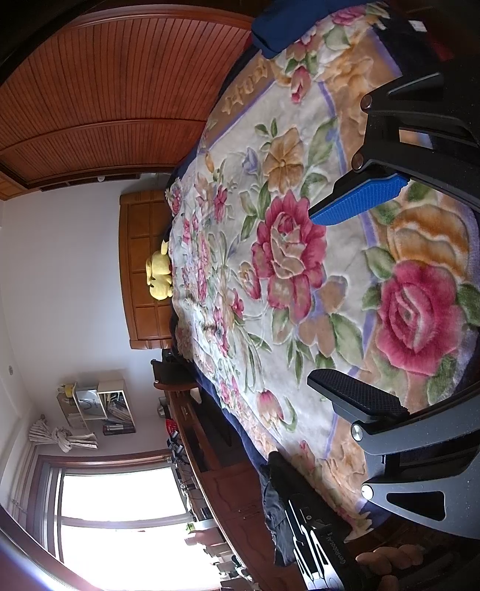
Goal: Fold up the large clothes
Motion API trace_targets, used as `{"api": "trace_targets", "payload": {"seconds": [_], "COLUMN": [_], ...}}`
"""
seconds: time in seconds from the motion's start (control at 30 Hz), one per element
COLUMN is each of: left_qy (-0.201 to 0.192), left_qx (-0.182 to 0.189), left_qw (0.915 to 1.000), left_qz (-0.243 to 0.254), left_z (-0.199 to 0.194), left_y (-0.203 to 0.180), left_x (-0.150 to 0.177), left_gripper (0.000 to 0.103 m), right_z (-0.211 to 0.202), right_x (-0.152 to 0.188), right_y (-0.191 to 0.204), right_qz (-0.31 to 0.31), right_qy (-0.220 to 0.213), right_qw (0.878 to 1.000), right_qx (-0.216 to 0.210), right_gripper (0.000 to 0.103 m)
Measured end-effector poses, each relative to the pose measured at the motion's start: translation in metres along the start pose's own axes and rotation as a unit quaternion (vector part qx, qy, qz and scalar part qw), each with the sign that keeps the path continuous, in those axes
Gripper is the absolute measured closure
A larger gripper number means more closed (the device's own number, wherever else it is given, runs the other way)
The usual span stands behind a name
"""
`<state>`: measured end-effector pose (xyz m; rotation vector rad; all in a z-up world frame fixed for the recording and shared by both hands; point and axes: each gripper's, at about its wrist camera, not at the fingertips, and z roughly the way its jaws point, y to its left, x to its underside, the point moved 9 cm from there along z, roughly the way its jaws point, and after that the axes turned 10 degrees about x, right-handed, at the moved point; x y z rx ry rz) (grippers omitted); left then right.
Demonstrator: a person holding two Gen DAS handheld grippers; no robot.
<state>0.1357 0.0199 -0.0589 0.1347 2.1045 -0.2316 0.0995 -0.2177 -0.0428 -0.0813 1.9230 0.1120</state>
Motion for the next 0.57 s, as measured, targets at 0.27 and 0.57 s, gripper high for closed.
{"api": "trace_targets", "payload": {"seconds": [0.27,0.57], "left_qy": [-0.001,-0.001], "left_qx": [0.0,0.0], "left_qw": [1.0,1.0], "left_qz": [0.0,0.0], "left_z": [-0.0013,-0.0014], "left_y": [-0.0003,-0.0004], "left_x": [-0.0006,-0.0002], "left_gripper": [0.076,0.076], "right_z": [0.0005,0.0005], "right_x": [-0.0003,-0.0002], "right_y": [-0.0014,-0.001], "right_qz": [0.0,0.0], "right_qy": [-0.001,-0.001], "right_qw": [1.0,1.0], "right_qx": [-0.001,-0.002], "right_gripper": [0.021,0.021]}}
